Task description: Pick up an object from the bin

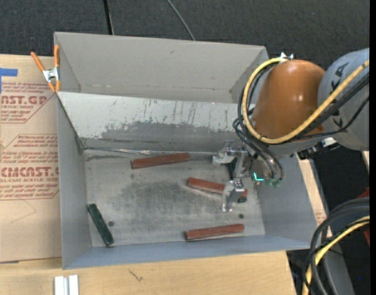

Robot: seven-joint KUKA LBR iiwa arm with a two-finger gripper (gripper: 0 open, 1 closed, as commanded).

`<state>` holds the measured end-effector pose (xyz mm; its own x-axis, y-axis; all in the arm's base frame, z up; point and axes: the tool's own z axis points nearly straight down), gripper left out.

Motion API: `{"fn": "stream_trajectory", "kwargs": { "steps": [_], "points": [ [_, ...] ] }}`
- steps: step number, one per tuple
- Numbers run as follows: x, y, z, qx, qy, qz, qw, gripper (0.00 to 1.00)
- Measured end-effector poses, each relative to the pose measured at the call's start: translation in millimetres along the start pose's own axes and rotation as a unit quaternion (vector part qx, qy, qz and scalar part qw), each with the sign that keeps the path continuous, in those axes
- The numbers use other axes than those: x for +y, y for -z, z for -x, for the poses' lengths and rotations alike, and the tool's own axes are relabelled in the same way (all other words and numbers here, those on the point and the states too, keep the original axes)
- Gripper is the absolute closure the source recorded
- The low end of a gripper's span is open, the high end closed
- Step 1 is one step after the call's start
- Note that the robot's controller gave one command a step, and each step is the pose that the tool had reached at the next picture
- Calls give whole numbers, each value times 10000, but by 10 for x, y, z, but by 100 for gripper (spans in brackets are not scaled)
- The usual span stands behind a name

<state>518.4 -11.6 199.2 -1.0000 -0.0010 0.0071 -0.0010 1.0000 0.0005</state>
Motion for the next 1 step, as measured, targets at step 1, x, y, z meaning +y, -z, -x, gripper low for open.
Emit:
{"fn": "stream_trajectory", "kwargs": {
  "steps": [1],
  "points": [
    [-1, 43, 17, -41, 1, -2, 10000, 0]
  ]
}}
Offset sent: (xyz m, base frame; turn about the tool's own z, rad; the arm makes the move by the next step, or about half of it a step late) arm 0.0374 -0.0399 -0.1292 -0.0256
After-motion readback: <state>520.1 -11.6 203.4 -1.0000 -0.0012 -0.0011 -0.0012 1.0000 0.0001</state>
